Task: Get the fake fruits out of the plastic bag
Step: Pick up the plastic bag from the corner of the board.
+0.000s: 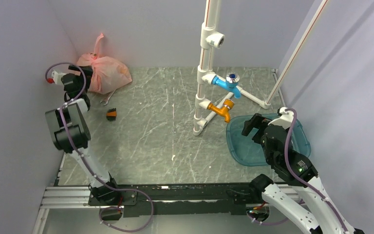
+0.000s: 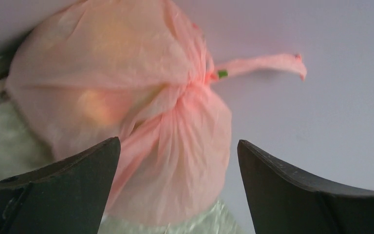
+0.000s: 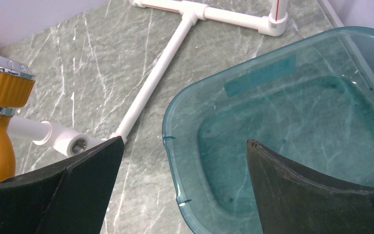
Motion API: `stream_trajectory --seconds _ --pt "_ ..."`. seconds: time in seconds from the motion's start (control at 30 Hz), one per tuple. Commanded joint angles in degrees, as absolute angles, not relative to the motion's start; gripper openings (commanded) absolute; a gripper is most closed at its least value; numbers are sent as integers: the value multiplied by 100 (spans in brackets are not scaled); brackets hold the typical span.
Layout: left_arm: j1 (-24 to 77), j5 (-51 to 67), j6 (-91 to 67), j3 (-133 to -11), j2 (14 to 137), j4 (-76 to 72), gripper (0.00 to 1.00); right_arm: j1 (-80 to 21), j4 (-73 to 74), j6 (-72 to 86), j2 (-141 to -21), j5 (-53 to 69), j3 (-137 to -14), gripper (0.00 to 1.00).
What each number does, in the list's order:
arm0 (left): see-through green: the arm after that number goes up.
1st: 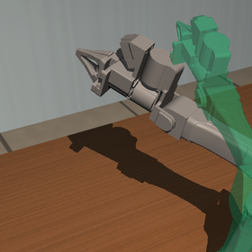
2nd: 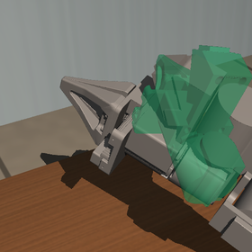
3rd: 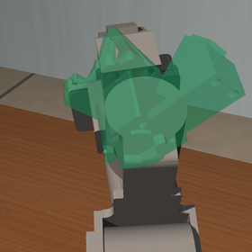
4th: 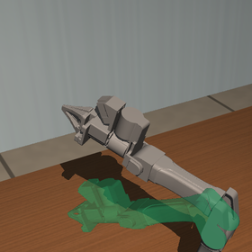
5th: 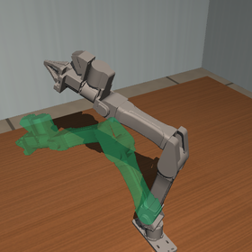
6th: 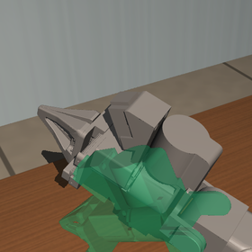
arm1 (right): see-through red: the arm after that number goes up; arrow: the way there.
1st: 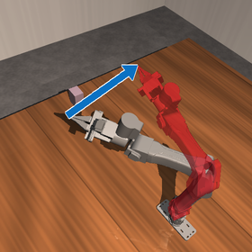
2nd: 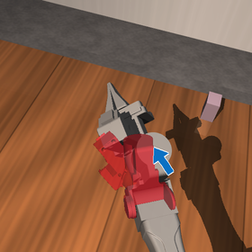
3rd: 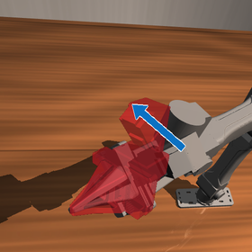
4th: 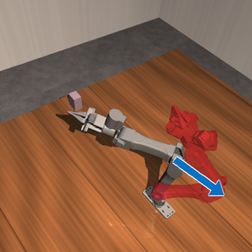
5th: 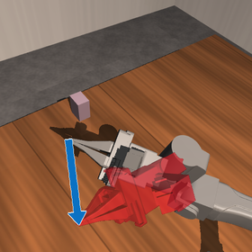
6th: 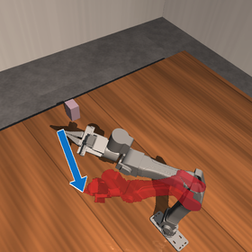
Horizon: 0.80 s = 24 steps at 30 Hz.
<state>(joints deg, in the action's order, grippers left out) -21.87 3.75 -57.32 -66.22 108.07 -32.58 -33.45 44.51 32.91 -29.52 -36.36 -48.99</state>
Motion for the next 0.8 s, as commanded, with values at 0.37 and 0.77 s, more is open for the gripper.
stream_trajectory --seconds 0.37,0.77 --pt "-1755 -373 -5228 -10462 13866 -3851 88 -3337 4371 3171 -3233 -4056 -4965 100" --pt "-1635 404 -4840 -10749 13453 -3875 15 -3343 4376 3017 -3427 -3728 -5119 100"
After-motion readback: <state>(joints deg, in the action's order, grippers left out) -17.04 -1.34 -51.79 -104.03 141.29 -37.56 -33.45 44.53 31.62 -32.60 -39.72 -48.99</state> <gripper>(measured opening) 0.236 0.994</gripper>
